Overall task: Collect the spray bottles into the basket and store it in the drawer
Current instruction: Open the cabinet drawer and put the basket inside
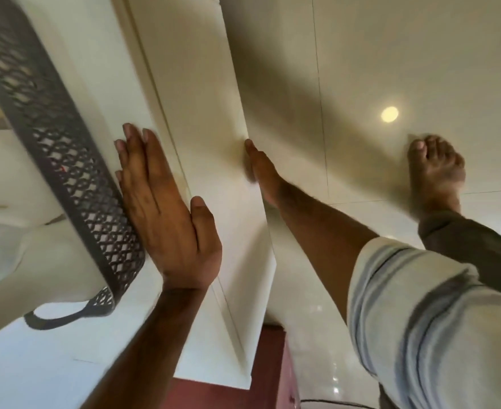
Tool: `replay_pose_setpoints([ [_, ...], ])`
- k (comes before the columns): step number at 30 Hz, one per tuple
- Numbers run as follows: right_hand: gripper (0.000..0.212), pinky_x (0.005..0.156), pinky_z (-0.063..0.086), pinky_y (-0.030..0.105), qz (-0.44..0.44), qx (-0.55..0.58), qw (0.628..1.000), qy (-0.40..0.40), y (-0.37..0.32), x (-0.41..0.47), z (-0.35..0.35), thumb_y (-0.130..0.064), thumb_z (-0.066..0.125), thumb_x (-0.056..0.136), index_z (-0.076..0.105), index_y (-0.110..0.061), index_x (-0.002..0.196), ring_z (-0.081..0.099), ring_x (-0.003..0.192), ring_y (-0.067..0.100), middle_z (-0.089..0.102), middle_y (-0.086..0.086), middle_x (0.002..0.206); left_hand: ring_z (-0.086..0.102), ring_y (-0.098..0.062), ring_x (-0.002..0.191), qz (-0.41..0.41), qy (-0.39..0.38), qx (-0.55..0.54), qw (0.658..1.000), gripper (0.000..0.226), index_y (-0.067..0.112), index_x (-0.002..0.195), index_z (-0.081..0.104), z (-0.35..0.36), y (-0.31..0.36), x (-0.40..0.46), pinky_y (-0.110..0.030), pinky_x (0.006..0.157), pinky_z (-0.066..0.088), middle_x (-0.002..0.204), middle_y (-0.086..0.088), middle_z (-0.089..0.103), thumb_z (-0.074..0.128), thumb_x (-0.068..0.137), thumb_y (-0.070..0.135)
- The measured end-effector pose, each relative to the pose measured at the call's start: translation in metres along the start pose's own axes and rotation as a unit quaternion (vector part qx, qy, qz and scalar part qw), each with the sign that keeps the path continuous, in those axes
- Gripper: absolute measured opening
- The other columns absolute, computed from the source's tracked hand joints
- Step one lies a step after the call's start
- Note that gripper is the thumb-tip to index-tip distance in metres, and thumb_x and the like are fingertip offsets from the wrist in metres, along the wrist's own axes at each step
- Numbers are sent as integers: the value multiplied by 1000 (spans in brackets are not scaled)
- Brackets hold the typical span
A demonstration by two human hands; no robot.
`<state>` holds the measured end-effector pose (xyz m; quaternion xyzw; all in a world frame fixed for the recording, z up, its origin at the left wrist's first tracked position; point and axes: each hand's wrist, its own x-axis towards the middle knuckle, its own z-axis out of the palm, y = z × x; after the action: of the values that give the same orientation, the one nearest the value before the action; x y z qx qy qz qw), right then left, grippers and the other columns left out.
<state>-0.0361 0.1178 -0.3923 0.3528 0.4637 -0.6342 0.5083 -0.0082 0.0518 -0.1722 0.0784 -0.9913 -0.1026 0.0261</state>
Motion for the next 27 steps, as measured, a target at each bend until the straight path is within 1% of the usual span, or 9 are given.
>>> replay_pose_setpoints([
  [2, 49, 84, 42, 30, -5, -14, 1000, 6, 1, 8, 4, -55, 43, 101, 63, -12, 88, 55, 84, 18, 58, 5, 88, 19, -38, 154, -5, -4, 4, 1000, 68, -11, 151, 28, -2, 2, 0, -58, 122, 20, 161, -28, 26, 33, 91, 22],
  [6, 60, 81, 42, 23, 0, -131, 991, 24, -14, 0, -11, -63, 38, 99, 58, -9, 119, 57, 88, 16, 58, 6, 109, 19, -35, 155, -2, 2, 6, 1000, 69, -8, 152, 29, -2, 1, 1, -58, 122, 20, 162, -26, 27, 33, 92, 25],
  [7, 70, 86, 46, 26, -17, -172, 984, 40, -16, -9, -17, -66, 38, 97, 50, -8, 134, 59, 100, 19, 57, 9, 122, 19, -34, 155, -1, 1, 8, 1000, 69, -7, 153, 29, -1, -1, 1, -58, 123, 20, 162, -25, 27, 33, 93, 28],
  [10, 80, 117, 35, 39, -184, -218, 956, 62, -20, -67, -32, -67, 42, 94, 20, -22, 157, 34, 146, 23, 27, 6, 161, 19, -31, 155, -11, -7, 22, 1000, 71, -4, 154, 28, -2, -1, 1, -57, 123, 20, 164, -20, 26, 25, 98, 40],
  [14, 76, 118, 16, 19, -385, -270, 882, 30, -32, -153, -28, -62, 45, 95, 11, -33, 157, 17, 152, 4, 13, -13, 166, 17, -28, 156, -51, -30, 4, 998, 80, 3, 156, 27, -4, 3, 2, -55, 125, 17, 166, -15, 25, 8, 101, 57],
  [18, 91, 123, 8, 28, -415, -375, 829, 32, -49, -195, -18, -62, 49, 93, 0, -24, 160, 1, 156, 11, -3, -7, 169, 12, -26, 157, -45, -42, 6, 998, 72, 7, 159, 21, -5, 1, 2, -56, 125, 15, 168, -12, 19, 14, 101, 49],
  [20, 96, 127, 11, 46, -444, -504, 734, 95, -64, -197, -19, -64, 48, 92, -1, -17, 160, -1, 157, 21, -4, 4, 169, 11, -27, 158, -47, -46, 14, 998, 69, 7, 159, 19, -4, 2, 2, -56, 125, 15, 168, -12, 17, 20, 99, 40],
  [23, 93, 120, 9, 66, -520, -666, 514, 148, -89, -195, -34, -55, 53, 85, 10, -19, 160, 5, 156, 34, 8, 12, 168, 9, -27, 158, -48, -49, 24, 997, 69, 7, 160, 17, -2, 4, 2, -55, 125, 15, 169, -13, 15, 20, 99, 39],
  [27, 97, 122, -3, 62, -512, -755, 391, 126, -103, -190, -44, -58, 52, 82, 12, -17, 160, 3, 156, 31, 6, 9, 169, 5, -28, 158, -25, -90, 61, 994, 71, 11, 161, 7, -4, -5, 0, -55, 126, 14, 170, -12, 8, 12, 101, 49],
])
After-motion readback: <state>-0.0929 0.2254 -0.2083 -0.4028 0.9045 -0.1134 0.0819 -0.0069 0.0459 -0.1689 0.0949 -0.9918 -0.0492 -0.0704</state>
